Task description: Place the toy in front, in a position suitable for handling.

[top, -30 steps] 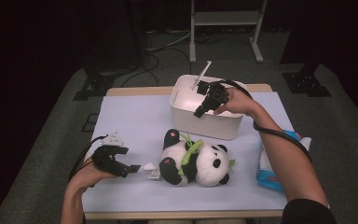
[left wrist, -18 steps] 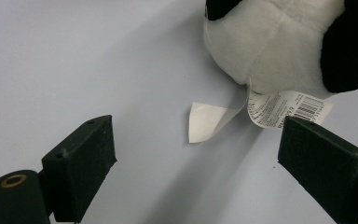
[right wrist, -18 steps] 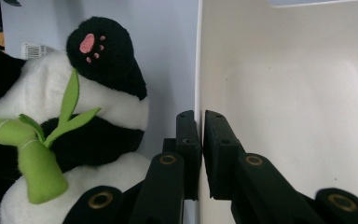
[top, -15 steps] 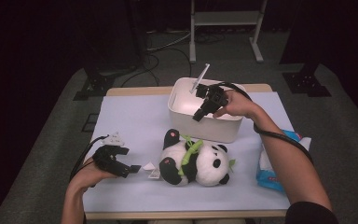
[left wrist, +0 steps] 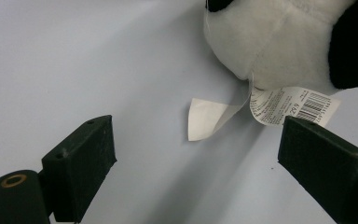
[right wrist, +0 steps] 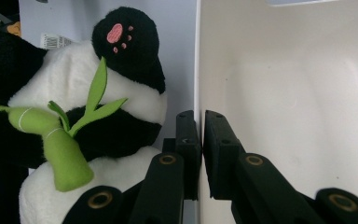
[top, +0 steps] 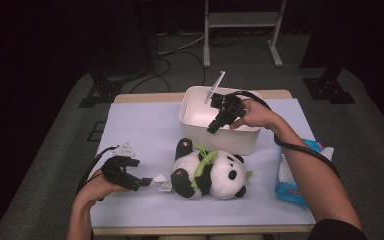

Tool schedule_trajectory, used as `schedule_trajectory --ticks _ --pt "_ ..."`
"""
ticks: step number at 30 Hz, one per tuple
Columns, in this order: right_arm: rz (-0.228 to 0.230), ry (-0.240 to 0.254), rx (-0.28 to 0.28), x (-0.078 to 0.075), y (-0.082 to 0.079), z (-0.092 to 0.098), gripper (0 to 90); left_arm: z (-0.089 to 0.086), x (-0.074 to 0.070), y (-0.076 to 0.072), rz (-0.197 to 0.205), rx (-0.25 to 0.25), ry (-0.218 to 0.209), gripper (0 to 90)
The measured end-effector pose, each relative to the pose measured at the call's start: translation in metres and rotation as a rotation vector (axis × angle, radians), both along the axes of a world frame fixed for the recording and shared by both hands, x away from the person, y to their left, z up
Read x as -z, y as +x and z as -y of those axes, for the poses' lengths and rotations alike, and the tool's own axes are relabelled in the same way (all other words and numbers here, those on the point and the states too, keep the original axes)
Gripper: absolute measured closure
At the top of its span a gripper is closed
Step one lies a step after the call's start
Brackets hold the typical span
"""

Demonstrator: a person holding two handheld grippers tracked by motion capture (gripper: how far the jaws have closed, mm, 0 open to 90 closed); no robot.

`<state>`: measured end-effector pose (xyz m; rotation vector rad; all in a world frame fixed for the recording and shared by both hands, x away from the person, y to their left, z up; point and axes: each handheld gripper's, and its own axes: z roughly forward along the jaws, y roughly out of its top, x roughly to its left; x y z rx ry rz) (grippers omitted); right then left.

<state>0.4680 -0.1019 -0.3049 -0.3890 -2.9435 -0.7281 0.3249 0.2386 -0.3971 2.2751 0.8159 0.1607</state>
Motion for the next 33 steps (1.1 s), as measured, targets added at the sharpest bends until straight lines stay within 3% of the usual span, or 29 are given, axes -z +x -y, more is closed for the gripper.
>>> schedule_trajectory --ticks 16,20,23,33 --pt "-0.008 -0.005 -0.027 0.000 -0.014 0.001 84.0 0.002 -0.001 0.000 0.007 0.010 -0.001 10.1" --pt "-0.014 -0.003 -0.013 0.000 -0.014 0.002 82.3 0.003 -0.001 0.000 0.008 0.012 0.000 10.1" --pt "0.002 0.019 0.016 -0.006 -0.017 0.008 72.2 0.003 -0.002 0.000 0.011 0.015 0.000 10.1" --pt "0.038 0.059 0.029 -0.026 -0.036 0.027 64.4 0.008 -0.002 0.002 0.016 0.034 0.003 10.1"
